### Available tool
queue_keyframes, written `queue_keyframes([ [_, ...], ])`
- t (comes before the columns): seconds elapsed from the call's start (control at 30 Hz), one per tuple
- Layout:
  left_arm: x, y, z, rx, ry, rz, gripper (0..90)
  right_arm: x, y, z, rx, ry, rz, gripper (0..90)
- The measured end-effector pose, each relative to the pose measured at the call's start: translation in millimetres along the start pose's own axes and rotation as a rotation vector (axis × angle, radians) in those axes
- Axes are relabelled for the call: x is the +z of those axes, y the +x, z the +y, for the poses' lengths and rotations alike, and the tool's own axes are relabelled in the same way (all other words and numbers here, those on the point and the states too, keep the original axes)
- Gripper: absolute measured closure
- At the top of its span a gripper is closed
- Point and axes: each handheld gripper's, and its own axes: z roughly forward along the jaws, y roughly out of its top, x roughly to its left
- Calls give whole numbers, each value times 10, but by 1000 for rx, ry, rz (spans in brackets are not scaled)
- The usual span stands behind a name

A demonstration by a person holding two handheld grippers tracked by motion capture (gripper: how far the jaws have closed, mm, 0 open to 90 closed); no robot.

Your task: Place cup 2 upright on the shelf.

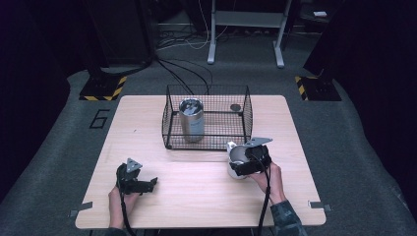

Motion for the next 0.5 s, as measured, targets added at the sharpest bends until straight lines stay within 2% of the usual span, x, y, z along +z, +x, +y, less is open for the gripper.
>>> queue_keyframes([
  [0.07,0,0,-1,0,-1,0,3,4,16,4,12,5,-7,44],
  [0.1,-1,3,0,5,0,2,3,8,14,6,-4,5,-13,46],
  [0.33,0,-1,-1,0,-1,0,3,7,16,10,-20,8,-18,54],
  [0.4,0,-1,-1,0,-1,0,3,7,30,7,-4,2,-20,55],
  [0.5,0,-2,-1,-1,-1,0,4,6,46,4,-28,-5,-22,56],
])
